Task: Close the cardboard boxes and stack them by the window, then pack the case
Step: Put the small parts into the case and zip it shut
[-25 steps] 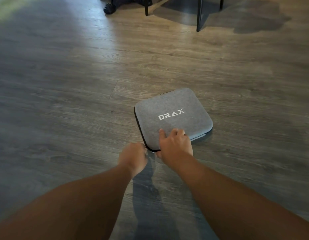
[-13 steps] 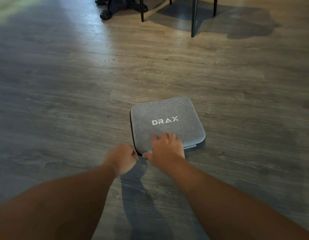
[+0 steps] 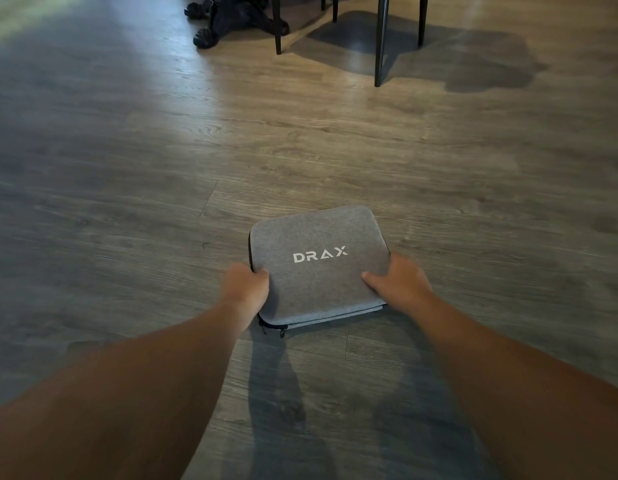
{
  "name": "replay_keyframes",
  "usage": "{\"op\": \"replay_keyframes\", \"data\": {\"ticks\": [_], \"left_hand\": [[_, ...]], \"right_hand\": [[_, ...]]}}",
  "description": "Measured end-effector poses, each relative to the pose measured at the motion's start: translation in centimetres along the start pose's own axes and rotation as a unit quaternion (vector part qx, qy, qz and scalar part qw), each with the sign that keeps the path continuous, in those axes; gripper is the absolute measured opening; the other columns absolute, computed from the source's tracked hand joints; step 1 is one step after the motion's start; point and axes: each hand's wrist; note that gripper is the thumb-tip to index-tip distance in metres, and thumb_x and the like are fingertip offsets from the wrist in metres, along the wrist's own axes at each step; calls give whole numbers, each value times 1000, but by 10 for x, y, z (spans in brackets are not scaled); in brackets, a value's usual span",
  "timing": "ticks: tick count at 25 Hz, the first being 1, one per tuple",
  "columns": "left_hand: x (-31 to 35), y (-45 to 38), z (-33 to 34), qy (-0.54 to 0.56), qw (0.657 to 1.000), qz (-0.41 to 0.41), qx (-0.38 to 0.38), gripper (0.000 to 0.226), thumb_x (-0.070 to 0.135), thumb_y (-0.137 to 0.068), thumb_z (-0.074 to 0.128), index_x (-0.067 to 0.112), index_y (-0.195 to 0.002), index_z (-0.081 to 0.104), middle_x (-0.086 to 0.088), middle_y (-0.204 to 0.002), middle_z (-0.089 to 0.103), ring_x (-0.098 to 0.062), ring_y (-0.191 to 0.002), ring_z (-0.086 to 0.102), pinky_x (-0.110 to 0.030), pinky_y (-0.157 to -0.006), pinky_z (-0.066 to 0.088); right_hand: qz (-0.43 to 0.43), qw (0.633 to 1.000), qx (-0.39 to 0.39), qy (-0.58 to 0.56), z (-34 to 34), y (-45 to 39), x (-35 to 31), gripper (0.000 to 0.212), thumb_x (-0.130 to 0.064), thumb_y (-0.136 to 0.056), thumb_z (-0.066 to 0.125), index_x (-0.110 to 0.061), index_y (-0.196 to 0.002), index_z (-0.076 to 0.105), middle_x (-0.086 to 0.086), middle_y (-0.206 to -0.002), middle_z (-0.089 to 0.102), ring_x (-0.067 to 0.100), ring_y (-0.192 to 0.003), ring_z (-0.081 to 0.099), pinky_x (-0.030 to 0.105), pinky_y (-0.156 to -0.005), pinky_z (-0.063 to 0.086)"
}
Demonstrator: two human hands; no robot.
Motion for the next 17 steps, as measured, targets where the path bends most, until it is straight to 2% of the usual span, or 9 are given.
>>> {"op": "replay_keyframes", "data": {"ticks": [3,6,8,11,14,17], "left_hand": [[8,2,4,16,1000,23,8,15,22,-99,55,21,-85,60,4,-84,63,-12,-76,58,-27,-57,40],[21,-1,0,34,998,41,19,20,19,-99,54,21,-80,58,3,-81,63,-12,-75,58,-26,-56,37],[33,-5,-4,29,998,58,22,18,18,-99,53,20,-82,59,3,-82,62,-14,-77,58,-26,-58,38],[53,-8,-10,-1,995,91,33,14,19,-99,54,13,-91,64,0,-86,65,-17,-82,61,-31,-64,45],[79,-7,-16,-37,990,130,35,18,21,-99,56,7,-92,64,-5,-87,66,-21,-82,62,-40,-74,52],[113,-1,-26,-45,985,162,40,22,23,-98,58,7,-83,61,-6,-82,65,-23,-79,63,-36,-66,49]], "right_hand": [[-13,1000,26,-12,5,-1,3,59,-52,-84,71,-17,-129,55,4,-122,65,26,-113,61,35,-84,50],[-35,999,32,13,0,-3,1,65,-58,-86,65,-18,-134,50,5,-125,64,30,-116,61,40,-90,51],[-54,997,51,20,-8,-4,-4,70,-59,-88,61,-19,-142,42,8,-127,62,33,-118,60,43,-92,51],[-94,992,60,57,-22,-2,-12,71,-56,-94,54,-31,-155,27,13,-135,56,36,-120,57,47,-98,49],[-103,991,65,63,-46,-1,-21,63,-53,-96,52,-32,-153,35,14,-139,53,36,-123,55,47,-102,47],[-114,988,89,63,-85,-3,-38,59,-51,-97,53,-29,-151,43,11,-142,51,34,-125,54,47,-103,48]]}}
Point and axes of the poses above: each hand's wrist, its own y-axis away from the middle knuckle, its own z-axis out of the palm, x = y × z
